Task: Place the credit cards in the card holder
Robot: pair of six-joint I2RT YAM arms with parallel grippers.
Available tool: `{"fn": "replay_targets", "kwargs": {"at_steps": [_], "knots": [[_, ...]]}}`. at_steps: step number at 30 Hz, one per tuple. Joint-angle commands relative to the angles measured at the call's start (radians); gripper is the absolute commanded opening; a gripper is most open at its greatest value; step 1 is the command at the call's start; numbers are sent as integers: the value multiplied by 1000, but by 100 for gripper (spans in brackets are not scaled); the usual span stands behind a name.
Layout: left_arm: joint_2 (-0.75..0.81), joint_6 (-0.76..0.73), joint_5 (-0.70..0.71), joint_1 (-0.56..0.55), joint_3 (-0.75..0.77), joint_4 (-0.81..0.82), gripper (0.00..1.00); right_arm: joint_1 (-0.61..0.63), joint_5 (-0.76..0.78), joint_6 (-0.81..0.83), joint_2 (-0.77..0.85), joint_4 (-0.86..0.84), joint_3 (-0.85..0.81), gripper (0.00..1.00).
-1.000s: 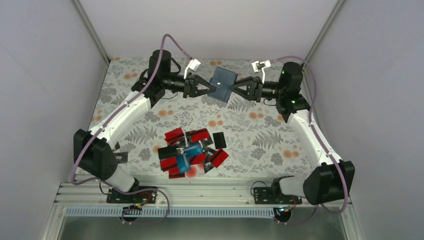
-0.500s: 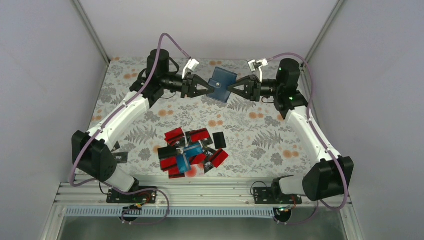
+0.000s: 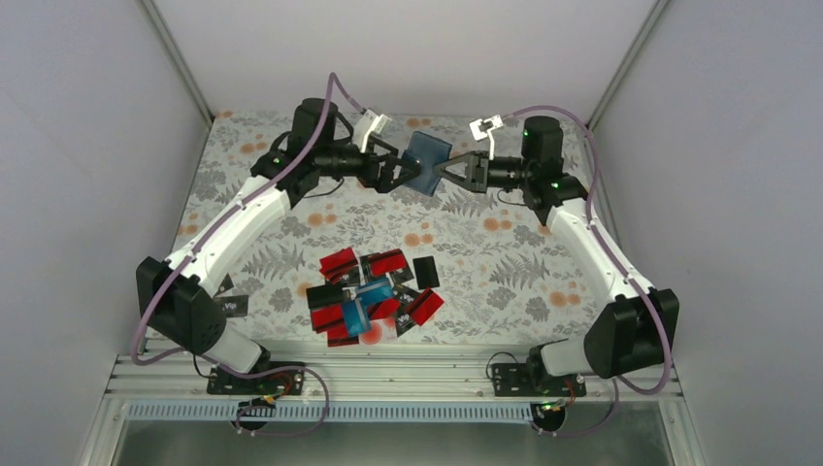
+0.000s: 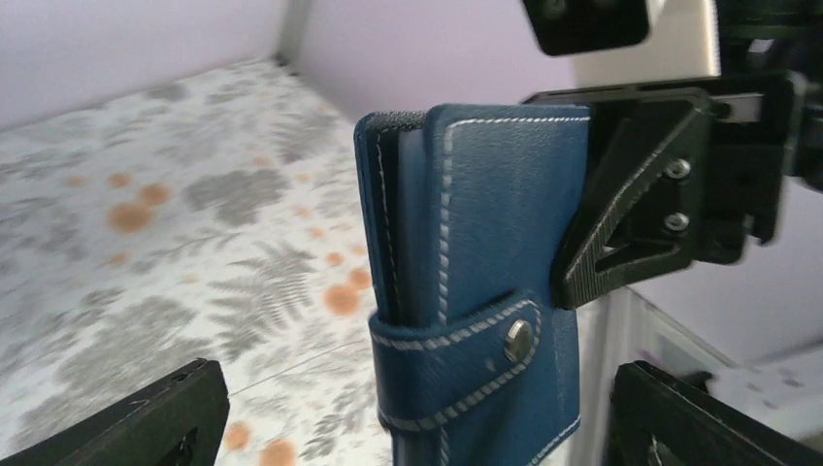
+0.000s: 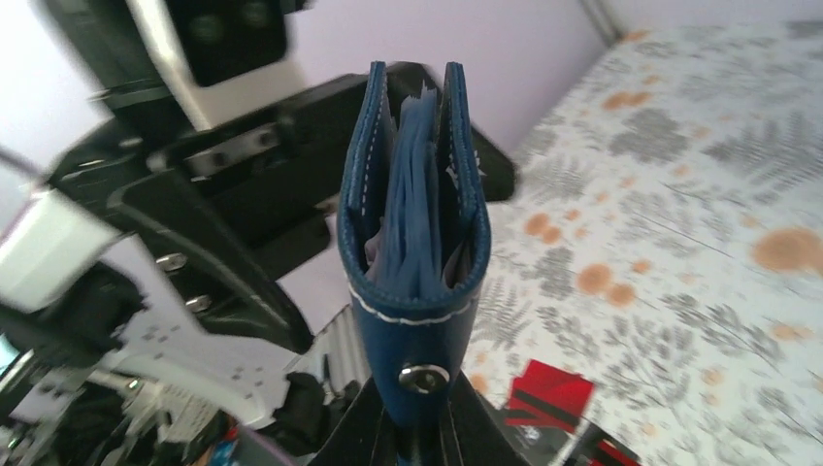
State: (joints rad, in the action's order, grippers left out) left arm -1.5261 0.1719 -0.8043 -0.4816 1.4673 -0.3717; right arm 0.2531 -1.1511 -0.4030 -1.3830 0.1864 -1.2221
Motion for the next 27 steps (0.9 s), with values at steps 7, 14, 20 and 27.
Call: {"fn": "replay_targets", "kwargs": {"at_steps": [7, 14, 20, 27], "knots": [[84, -108, 725, -126, -44, -67, 100, 9, 278, -16, -71, 160, -28, 4], [-47, -111, 802, -208, 38, -83, 100, 17, 312, -22, -94, 191, -34, 4], [-159, -126, 886, -256, 128, -133, 97, 19, 327, -9, -95, 222, -36, 4], [-221, -135, 994, -271, 175, -178, 93, 21, 322, -4, -94, 228, -27, 4]]}}
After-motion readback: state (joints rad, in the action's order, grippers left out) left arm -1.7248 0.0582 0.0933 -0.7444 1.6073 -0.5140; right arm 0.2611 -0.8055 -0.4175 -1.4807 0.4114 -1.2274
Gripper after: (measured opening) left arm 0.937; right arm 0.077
